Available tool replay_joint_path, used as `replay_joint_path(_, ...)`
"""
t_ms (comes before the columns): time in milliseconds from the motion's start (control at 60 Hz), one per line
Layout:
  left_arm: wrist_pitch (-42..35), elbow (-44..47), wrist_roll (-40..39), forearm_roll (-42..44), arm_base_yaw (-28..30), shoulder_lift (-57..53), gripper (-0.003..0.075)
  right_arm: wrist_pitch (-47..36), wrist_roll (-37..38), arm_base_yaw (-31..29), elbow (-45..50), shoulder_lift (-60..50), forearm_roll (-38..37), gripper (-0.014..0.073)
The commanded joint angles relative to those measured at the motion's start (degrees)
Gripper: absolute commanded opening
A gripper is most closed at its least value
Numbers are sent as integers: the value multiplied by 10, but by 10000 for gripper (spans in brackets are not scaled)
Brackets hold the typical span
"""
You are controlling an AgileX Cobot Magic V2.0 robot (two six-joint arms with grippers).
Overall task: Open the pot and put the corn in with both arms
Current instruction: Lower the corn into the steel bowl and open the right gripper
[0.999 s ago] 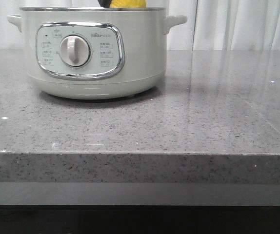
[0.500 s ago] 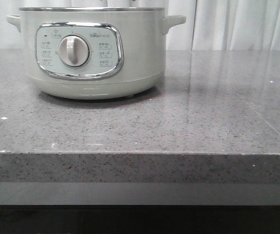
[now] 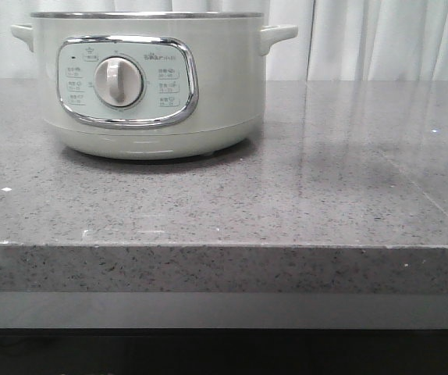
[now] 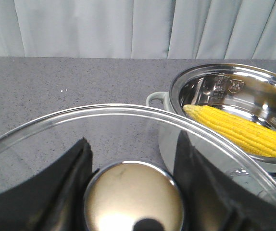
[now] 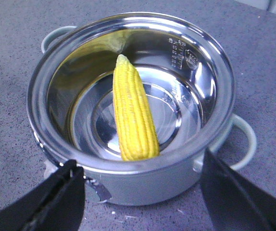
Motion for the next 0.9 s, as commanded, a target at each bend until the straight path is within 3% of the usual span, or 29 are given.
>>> replay_joint_path(0, -91, -22, -4, -13, 0, 4, 261, -73, -7, -1, 38, -69, -5, 530)
replay_joint_path(500, -108, -22, -4, -13, 0, 26, 262, -170, -7, -1, 324, -354, -5, 530)
replay_joint_path(699, -133, -30, -2, -13, -18, 47, 262, -184, -7, -1, 366, -403, -5, 530)
replay_joint_path(883, -174, -59, -2, -13, -84, 86, 262, -173, -7, -1, 368, -404, -5, 530)
